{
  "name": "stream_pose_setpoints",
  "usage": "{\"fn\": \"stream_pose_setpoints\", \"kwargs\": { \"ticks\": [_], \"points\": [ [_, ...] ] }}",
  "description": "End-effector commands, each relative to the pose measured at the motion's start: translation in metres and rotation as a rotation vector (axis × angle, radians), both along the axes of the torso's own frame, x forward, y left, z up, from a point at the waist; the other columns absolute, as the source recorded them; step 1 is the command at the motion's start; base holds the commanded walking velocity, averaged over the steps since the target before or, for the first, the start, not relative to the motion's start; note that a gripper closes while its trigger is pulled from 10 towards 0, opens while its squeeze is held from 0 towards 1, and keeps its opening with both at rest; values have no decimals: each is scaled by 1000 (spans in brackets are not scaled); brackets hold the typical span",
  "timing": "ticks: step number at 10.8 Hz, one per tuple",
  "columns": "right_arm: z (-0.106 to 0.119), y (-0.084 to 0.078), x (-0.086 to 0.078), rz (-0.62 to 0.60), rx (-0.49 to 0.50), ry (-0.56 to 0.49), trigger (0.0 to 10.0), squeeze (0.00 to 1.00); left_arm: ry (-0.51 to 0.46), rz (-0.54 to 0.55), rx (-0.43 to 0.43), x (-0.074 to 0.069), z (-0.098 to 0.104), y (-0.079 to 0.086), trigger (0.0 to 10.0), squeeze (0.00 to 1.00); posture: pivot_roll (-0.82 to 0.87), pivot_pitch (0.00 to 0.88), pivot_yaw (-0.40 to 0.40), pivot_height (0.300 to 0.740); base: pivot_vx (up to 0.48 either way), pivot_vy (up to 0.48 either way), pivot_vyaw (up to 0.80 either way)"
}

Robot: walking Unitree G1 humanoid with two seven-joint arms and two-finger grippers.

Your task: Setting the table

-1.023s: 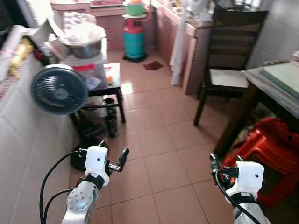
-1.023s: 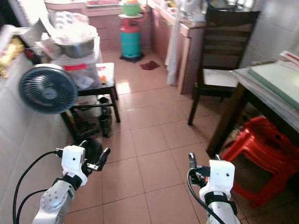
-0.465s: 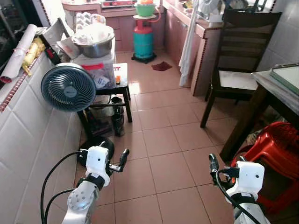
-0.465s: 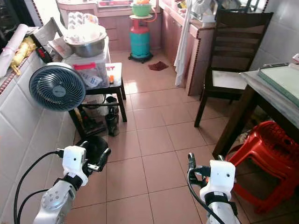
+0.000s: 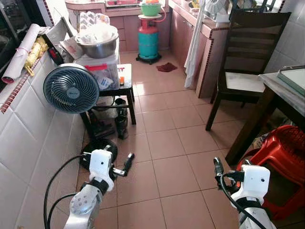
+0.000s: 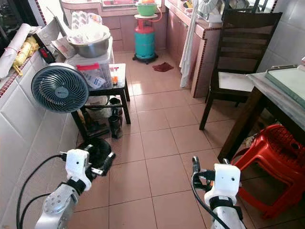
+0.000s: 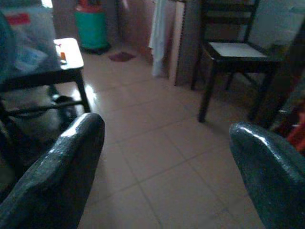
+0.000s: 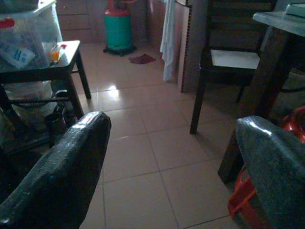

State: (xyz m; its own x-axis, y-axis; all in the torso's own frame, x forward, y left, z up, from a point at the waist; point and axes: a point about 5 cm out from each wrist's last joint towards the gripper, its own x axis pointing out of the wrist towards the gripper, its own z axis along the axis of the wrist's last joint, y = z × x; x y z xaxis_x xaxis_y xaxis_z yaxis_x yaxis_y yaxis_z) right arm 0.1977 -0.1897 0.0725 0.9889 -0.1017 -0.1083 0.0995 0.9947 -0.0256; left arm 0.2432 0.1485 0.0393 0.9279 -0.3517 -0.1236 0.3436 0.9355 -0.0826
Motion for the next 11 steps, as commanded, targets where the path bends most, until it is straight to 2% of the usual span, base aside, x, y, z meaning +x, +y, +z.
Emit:
{"fn": "stream_pose_setpoints", "kwargs": {
  "ticks": [1, 7, 11],
  "points": [
    [-4, -2, 0, -11, -6, 23, 10000, 0, -14, -12, -13, 1, 4, -1, 10000, 0, 20, 0, 44, 740, 337, 0, -638],
    [-4, -4, -2, -7, -13, 27, 10000, 0, -9, -27, -30, -2, 5, -4, 10000, 0, 17, 0, 41, 740, 349, 0, -742],
    [-3, 0, -2, 8, 27, 20, 10000, 0, 6, -35, -29, -3, 4, -4, 10000, 0, 19, 0, 40, 740, 333, 0, 0]
  ]
}}
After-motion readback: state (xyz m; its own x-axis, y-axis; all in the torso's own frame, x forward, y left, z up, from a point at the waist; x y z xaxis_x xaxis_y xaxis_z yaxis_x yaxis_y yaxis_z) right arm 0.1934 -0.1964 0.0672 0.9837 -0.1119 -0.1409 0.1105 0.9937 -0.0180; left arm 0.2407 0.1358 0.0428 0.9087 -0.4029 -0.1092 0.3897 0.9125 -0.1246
